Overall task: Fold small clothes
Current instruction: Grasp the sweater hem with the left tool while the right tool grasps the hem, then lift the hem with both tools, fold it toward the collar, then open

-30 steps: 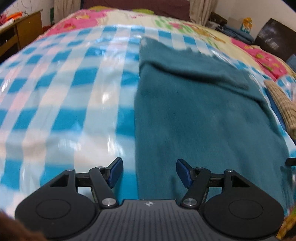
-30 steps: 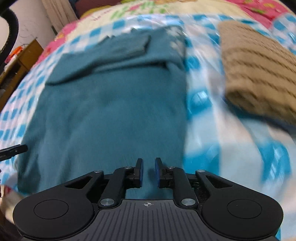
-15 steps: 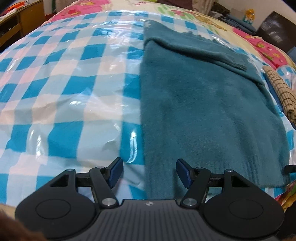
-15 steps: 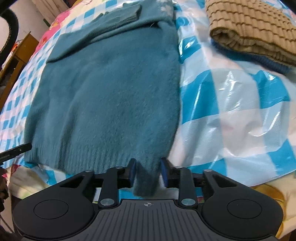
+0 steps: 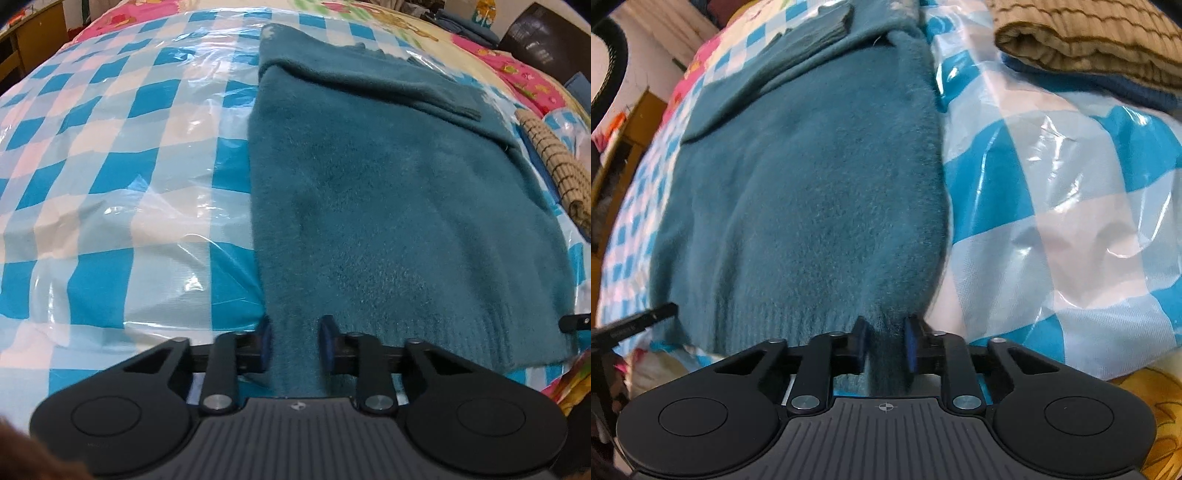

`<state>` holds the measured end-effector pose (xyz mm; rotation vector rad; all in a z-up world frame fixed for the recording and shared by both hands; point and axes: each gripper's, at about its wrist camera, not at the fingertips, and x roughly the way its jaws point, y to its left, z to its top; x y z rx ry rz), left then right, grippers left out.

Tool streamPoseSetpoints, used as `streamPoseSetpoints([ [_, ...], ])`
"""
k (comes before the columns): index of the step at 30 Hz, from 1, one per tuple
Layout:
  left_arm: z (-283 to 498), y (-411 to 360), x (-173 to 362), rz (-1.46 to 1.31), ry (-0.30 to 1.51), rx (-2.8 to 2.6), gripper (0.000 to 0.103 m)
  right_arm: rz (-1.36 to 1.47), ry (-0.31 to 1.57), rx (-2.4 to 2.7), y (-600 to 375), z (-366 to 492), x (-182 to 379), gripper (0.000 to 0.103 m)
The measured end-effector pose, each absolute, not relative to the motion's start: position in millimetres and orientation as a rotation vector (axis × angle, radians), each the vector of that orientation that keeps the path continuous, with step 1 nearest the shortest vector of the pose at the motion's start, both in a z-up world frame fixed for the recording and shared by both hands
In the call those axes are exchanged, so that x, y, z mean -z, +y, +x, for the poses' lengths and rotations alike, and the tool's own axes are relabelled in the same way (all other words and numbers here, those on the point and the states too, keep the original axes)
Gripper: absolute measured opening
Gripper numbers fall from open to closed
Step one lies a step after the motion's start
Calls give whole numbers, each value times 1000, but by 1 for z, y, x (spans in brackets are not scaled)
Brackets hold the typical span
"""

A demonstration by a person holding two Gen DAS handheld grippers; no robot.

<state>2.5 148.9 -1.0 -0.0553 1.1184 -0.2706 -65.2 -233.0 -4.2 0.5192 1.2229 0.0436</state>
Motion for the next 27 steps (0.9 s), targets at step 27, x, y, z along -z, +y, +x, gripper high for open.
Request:
streamPoseSetpoints([
  [27,12,160,3,-105,1172,284,17,592,1179,-48,-236,-70,14,20],
])
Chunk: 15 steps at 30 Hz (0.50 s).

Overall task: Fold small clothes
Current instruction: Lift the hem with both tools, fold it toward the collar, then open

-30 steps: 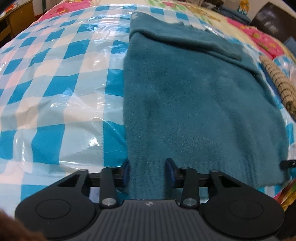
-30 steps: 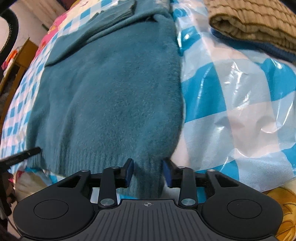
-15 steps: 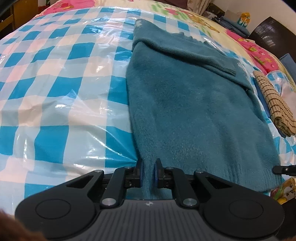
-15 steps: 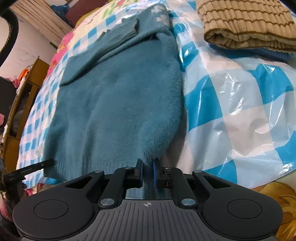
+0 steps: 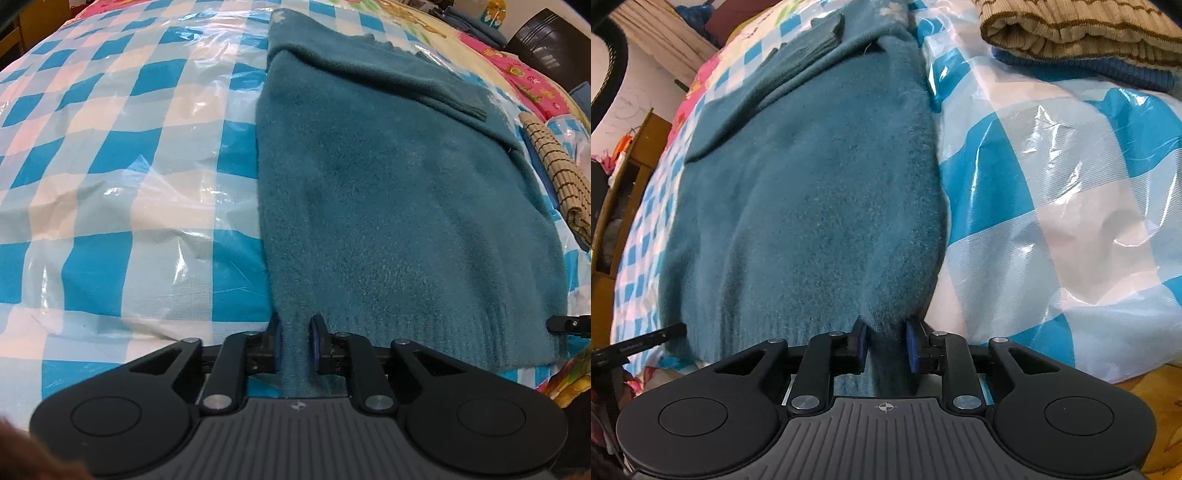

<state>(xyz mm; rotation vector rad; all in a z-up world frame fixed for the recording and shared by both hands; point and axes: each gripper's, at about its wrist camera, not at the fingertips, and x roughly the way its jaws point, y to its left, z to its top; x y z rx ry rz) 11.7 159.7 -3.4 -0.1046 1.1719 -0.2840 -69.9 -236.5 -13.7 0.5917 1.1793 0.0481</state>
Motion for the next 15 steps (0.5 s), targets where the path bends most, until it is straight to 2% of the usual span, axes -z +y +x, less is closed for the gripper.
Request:
streamPoseSetpoints([
  [1,12,162,1,-121,1169,290,15,608,1177,-53,-238,-70,13,16],
  [4,14,172,-11,-239,1148,337,14,699,1138,-85,-246,-72,7,13],
  [8,21,185,-36,-412,1057,399,14,834,1016,-159,-255,-72,-19,12],
  [15,66,194,-63,-679,892,481,14,914,790,-243,-263,-38,-70,11],
])
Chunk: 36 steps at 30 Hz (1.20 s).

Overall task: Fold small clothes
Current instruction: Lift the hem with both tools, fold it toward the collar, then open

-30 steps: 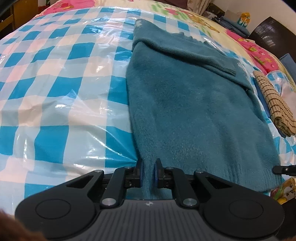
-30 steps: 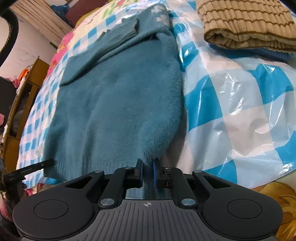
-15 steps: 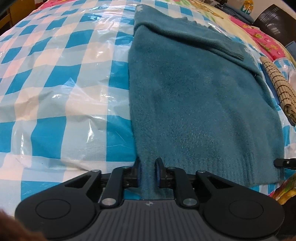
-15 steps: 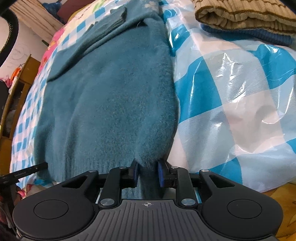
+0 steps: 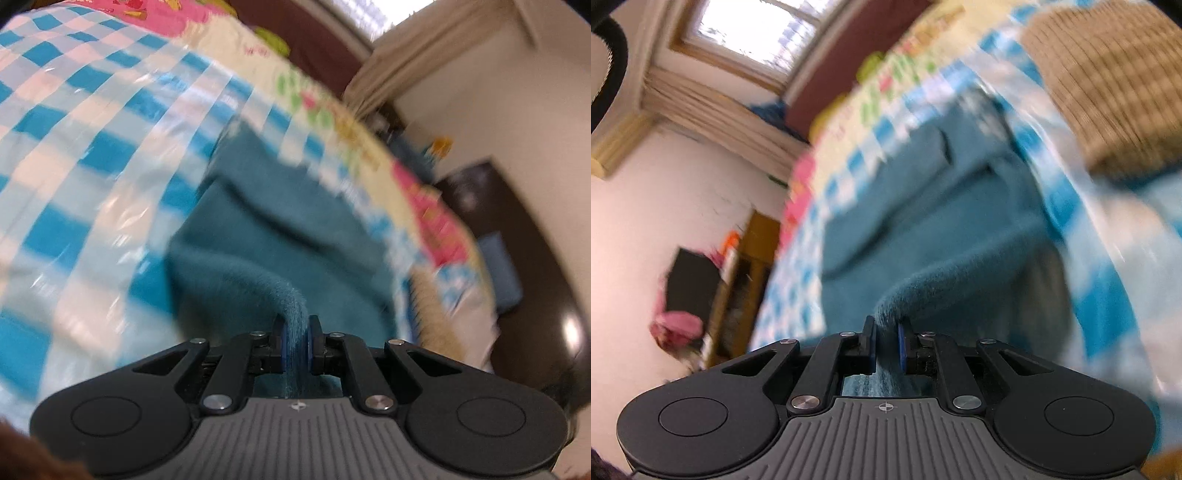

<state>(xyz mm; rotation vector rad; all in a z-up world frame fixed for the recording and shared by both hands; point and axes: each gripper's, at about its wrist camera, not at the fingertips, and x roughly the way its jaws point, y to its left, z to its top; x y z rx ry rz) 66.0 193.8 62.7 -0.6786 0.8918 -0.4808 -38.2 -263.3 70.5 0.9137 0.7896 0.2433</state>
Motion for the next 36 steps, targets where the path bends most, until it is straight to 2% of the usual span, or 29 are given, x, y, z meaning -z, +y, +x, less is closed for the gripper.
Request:
streamPoseSetpoints([
  [5,127,192,-74,-751,772,459,14,949,652,-193,-282,19,-86,11],
  [11,205,184,-78,-718,726,407,14,951,597,-123,-306,104,-83,11],
  [18,272,166,-34,-682,774,298,14,1019,623,5,-329,184,-30,11],
  [21,285,163,-9,-674,813,231,14,1013,678,53,-329,204,-6,14],
  [26,287,179,8,-838,825,213,15,1080,682,66,-335,209,7,16],
  [29,284,172,-3,-794,809,212,16,1093,665,45,-338,206,3,26],
  [33,284,170,-12,-822,793,204,23,1136,582,29,-345,199,-8,51],
  [36,282,171,-17,-854,774,204,27,1070,549,47,-347,193,-19,51],
])
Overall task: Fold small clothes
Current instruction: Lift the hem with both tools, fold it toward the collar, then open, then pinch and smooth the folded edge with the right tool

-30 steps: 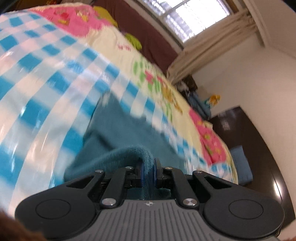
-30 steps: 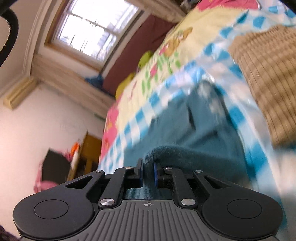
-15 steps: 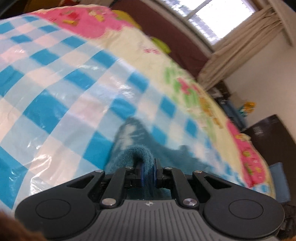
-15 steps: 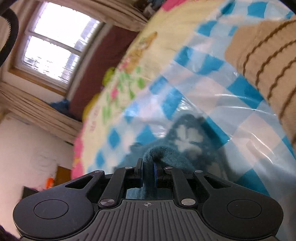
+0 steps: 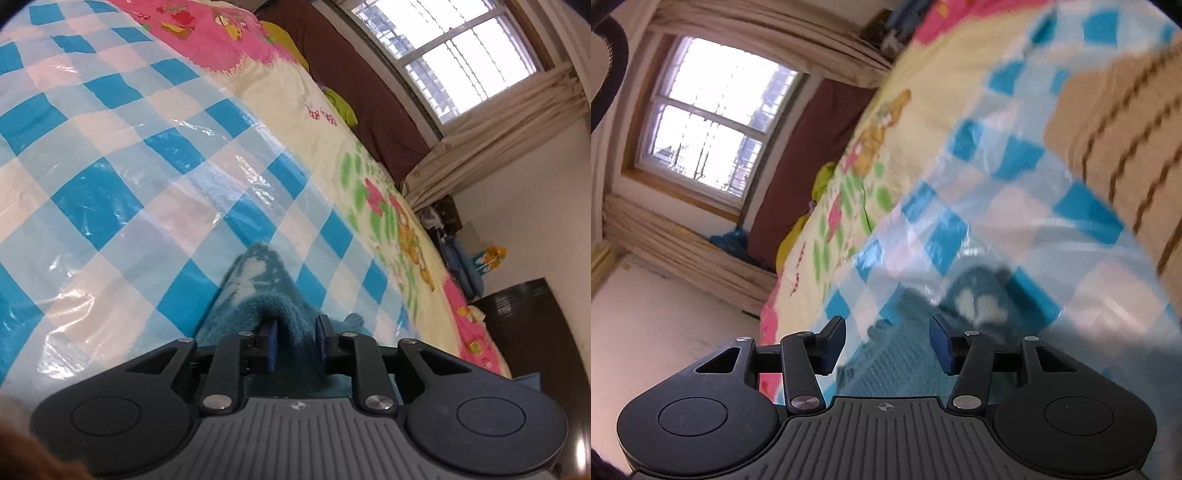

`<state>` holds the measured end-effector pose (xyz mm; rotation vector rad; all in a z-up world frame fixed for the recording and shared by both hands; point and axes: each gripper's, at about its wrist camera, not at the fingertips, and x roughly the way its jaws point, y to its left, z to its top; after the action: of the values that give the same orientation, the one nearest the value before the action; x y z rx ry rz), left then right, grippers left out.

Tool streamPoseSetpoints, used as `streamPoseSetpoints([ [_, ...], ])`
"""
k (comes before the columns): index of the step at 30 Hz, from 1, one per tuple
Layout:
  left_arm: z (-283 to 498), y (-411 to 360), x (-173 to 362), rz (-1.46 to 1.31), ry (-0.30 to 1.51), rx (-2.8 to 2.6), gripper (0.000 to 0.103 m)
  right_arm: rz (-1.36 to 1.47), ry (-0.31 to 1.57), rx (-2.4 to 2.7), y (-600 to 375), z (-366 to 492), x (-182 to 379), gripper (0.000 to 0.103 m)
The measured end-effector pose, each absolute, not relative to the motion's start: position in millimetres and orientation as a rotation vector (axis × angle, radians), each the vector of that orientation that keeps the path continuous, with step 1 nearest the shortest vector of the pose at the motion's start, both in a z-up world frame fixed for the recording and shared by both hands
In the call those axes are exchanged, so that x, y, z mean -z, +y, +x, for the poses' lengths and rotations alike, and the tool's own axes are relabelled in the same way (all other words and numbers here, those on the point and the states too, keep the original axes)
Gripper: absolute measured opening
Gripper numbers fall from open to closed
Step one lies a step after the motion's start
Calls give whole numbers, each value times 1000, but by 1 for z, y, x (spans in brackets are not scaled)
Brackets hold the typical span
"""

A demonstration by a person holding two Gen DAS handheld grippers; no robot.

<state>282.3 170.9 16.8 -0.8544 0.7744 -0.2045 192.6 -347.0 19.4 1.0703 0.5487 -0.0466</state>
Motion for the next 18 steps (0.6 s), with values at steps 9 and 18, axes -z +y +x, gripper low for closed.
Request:
streamPoseSetpoints([
  [9,288,182,-5,-971,801,164,34,716,657,100,-318,180,-24,51],
  [18,283,172,-50,-608,688,36,56,599,667,114,-311,166,-22,51],
])
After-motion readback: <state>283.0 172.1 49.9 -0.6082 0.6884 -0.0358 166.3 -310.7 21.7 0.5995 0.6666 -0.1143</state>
